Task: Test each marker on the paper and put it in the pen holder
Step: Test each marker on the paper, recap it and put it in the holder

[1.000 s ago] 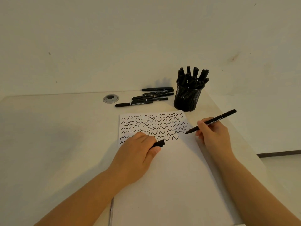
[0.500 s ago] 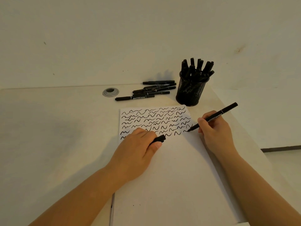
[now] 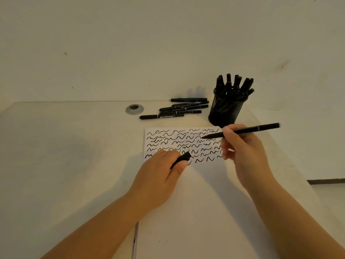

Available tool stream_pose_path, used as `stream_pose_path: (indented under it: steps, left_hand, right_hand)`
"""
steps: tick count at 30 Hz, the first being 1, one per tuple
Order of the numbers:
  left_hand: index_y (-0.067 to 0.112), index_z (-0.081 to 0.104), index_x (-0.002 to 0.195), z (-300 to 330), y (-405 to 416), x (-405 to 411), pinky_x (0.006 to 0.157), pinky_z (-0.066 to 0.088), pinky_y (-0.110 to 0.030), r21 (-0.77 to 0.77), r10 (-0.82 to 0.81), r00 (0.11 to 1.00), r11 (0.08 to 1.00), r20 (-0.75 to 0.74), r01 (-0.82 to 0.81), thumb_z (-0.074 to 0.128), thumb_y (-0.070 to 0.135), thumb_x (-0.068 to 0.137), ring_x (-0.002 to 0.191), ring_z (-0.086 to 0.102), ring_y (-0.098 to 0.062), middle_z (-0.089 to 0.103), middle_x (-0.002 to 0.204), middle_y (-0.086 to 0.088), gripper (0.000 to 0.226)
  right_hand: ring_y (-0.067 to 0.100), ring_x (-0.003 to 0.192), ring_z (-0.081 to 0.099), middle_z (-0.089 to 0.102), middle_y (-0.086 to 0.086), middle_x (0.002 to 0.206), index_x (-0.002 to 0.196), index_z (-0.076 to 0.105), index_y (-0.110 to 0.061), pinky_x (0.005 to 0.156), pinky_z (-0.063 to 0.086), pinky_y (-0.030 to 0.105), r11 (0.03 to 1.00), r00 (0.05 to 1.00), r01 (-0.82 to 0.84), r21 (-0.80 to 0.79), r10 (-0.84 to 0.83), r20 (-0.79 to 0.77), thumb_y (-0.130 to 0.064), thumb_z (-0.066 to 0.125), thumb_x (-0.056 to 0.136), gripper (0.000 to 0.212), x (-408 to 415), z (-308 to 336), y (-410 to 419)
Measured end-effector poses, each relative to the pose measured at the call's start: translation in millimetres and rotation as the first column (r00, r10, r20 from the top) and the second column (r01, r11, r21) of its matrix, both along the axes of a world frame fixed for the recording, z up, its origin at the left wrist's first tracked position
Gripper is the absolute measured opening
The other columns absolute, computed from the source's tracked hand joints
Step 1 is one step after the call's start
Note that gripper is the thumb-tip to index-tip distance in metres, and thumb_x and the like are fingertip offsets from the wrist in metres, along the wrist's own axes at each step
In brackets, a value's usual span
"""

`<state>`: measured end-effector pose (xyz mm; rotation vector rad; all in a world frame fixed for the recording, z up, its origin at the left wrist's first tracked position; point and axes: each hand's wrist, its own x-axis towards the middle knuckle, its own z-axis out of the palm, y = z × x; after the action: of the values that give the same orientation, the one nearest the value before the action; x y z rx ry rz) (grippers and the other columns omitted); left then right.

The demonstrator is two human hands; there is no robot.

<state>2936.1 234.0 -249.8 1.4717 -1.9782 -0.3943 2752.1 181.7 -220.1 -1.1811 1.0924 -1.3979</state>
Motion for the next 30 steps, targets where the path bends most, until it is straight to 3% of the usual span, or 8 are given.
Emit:
stream_pose_path:
  steps: [3, 6, 13, 18, 21, 25, 30]
  left_hand:
    - [0.036, 0.034, 0.068, 2, 2, 1, 0.054, 0.028, -0.016, 0.005, -0.006, 1.000, 1.000, -0.002, 0.006, 0.025, 0.052, 0.088, 0.061, 0.038, -0.002, 0.038, 0.061, 0.014, 0.027]
    - [0.039, 0.029, 0.066, 1, 2, 1, 0.053, 0.027, -0.016, 0.027, -0.006, 1.000, 1.000, 0.001, 0.006, 0.022, 0.054, 0.083, 0.059, 0.038, -0.003, 0.037, 0.061, 0.013, 0.024]
    - [0.038, 0.029, 0.064, -1, 3, -1, 0.054, 0.026, -0.015, 0.041, -0.041, 0.999, 0.998, 0.003, 0.041, 0.019, 0.057, 0.082, 0.063, 0.039, -0.003, 0.038, 0.061, 0.014, 0.028]
    - [0.036, 0.028, 0.063, 0, 7, -2, 0.053, 0.025, -0.018, 0.031, -0.044, 0.999, 0.999, 0.006, 0.044, 0.028, 0.048, 0.089, 0.062, 0.039, -0.006, 0.037, 0.060, 0.010, 0.028]
    - [0.036, 0.028, 0.063, 3, 8, -3, 0.053, 0.026, -0.017, 0.047, -0.055, 0.998, 0.997, 0.011, 0.055, 0.024, 0.051, 0.090, 0.061, 0.039, -0.004, 0.036, 0.059, 0.011, 0.031]
    - [0.034, 0.030, 0.065, 6, 8, -4, 0.051, 0.025, -0.018, 0.073, -0.055, 0.998, 0.996, 0.014, 0.053, 0.021, 0.055, 0.081, 0.058, 0.038, -0.004, 0.038, 0.060, 0.011, 0.028]
    - [0.034, 0.032, 0.062, 8, 10, -6, 0.046, 0.023, -0.019, 0.083, -0.039, 0.999, 0.996, 0.003, 0.039, 0.034, 0.046, 0.090, 0.050, 0.038, -0.007, 0.037, 0.052, 0.010, 0.030]
  right_hand:
    - [0.013, 0.045, 0.047, 0.053, 0.001, 0.049, 0.074, 0.063, -0.016, 0.042, 0.039, 0.023, 0.991, 0.980, -0.119, 0.065, 0.107, 0.170, -0.021, 0.048, 0.093, 0.025, 17, -6, -3]
    - [0.016, 0.040, 0.040, 0.045, 0.003, 0.041, 0.064, 0.064, -0.017, 0.043, 0.036, 0.026, 0.985, 0.970, -0.129, 0.114, 0.101, 0.221, -0.021, 0.045, 0.093, 0.035, 21, -17, -6]
    - [0.015, 0.036, 0.036, 0.043, 0.003, 0.038, 0.055, 0.062, -0.020, 0.039, 0.033, 0.022, 0.974, 0.953, -0.165, 0.154, 0.117, 0.280, -0.027, 0.052, 0.074, 0.023, 15, -27, -8]
    - [0.015, 0.036, 0.037, 0.044, 0.002, 0.038, 0.056, 0.062, -0.020, 0.039, 0.035, 0.022, 0.969, 0.946, -0.208, 0.132, 0.165, 0.278, -0.022, 0.048, 0.083, 0.031, 16, -28, -5]
    - [0.014, 0.035, 0.037, 0.044, 0.002, 0.038, 0.055, 0.062, -0.020, 0.038, 0.035, 0.021, 0.969, 0.936, -0.214, 0.126, 0.166, 0.309, -0.015, 0.042, 0.090, 0.040, 15, -27, -3]
    - [0.015, 0.037, 0.037, 0.044, 0.003, 0.039, 0.057, 0.061, -0.018, 0.041, 0.035, 0.022, 0.967, 0.953, -0.224, 0.119, 0.192, 0.232, -0.020, 0.046, 0.085, 0.031, 16, -25, 0]
    - [0.015, 0.039, 0.044, 0.049, 0.003, 0.043, 0.067, 0.056, -0.012, 0.041, 0.039, 0.021, 0.959, 0.959, -0.271, 0.085, 0.260, 0.116, -0.009, 0.045, 0.091, 0.027, 18, -23, 7]
